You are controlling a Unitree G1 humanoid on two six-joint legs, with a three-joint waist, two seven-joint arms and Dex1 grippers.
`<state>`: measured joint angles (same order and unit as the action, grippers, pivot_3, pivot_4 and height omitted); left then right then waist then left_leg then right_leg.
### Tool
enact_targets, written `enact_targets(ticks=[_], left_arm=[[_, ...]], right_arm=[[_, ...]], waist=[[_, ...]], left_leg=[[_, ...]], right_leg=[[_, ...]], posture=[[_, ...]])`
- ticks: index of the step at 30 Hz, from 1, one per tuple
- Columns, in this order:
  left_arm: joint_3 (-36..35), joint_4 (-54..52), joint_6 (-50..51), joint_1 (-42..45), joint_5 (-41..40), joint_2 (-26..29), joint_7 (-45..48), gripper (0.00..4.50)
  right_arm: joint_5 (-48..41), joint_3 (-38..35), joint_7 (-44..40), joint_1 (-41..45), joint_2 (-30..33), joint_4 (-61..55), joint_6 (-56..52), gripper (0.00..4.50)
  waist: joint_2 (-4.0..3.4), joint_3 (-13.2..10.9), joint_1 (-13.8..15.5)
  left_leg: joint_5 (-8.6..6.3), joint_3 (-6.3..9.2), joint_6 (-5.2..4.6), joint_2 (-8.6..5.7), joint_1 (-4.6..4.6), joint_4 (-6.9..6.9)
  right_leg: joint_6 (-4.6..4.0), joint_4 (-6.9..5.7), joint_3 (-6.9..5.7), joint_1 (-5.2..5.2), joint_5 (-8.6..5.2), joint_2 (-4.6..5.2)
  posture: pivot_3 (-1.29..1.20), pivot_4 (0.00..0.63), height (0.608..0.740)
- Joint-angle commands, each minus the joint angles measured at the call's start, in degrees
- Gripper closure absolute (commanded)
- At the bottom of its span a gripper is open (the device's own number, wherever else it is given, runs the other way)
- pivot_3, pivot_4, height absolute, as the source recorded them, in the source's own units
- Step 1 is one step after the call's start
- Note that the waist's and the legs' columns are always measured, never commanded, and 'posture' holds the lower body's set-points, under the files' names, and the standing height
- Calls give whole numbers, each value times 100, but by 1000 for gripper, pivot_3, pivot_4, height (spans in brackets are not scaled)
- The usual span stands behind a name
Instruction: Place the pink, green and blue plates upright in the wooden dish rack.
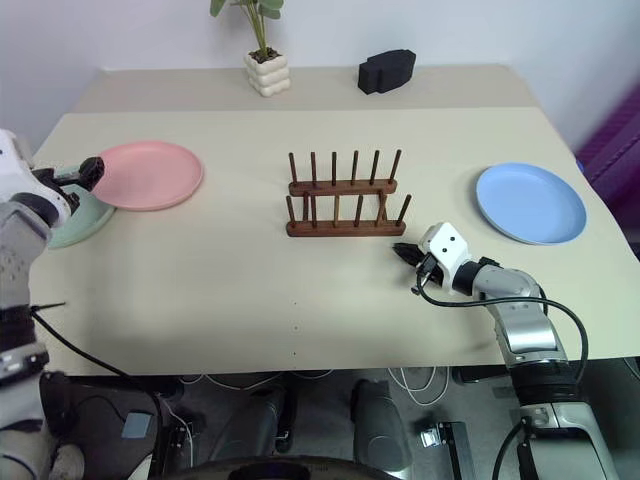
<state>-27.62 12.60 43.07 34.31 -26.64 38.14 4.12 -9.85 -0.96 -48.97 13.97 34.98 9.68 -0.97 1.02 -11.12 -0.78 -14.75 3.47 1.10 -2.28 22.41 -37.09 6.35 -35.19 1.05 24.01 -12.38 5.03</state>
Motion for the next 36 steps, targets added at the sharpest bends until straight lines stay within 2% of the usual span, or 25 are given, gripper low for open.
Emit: enact_targets(ticks=[1,12,15,22,26,30,33,36], left_arm=[[-114,806,-70,610,225,110,-320,47],[127,3774,-860,1954,779,296,-144,47],[13,4121,-1107,2099,710,282,-123,900],[-126,4227,-1300,2085,574,206,-124,4465],[-183,4010,-1237,1982,471,188,-62,4465],[-338,3348,-1347,1798,179,45,205,4465],[-424,1992,-1302,1423,-153,-226,388,4465],[-189,657,-1206,1024,-215,-468,431,4465]], right_arm=[[-80,-124,33,20,30,-245,7,4500],[-83,-166,173,-152,11,-389,-20,4500],[-82,-196,218,-266,33,-449,-19,4500],[-101,-221,286,-402,68,-574,-59,4500],[-107,-187,262,-360,57,-588,-81,4500],[-121,-161,206,-303,77,-646,-106,4500],[-78,-147,107,-206,219,-863,-99,4500],[-225,-141,-38,56,360,-1302,-322,4500]], waist=[[4,-2,4],[8,-4,0],[9,-4,1],[10,-4,-6],[11,-4,1],[11,-4,2],[11,-4,4],[12,-4,6]], left_leg=[[2,0,3,0,0,0],[5,-3,9,-6,0,0],[5,-3,9,-5,2,1],[5,-3,10,-4,2,0],[6,-3,11,-4,2,0],[6,-3,11,-3,2,0],[7,-2,13,5,5,-2],[9,-4,16,3,9,-3]], right_leg=[[0,-1,-1,0,0,-1],[5,-1,0,1,3,1],[6,-2,0,3,4,2],[10,-2,1,3,7,3],[10,-4,1,5,7,3],[10,-5,2,5,8,4],[10,-6,3,7,8,6],[13,-4,7,10,11,13]], posture=[[0,150,730],[0,150,730],[0,150,730],[0,150,730],[0,150,730],[0,150,730],[0,150,730],[0,150,730]])
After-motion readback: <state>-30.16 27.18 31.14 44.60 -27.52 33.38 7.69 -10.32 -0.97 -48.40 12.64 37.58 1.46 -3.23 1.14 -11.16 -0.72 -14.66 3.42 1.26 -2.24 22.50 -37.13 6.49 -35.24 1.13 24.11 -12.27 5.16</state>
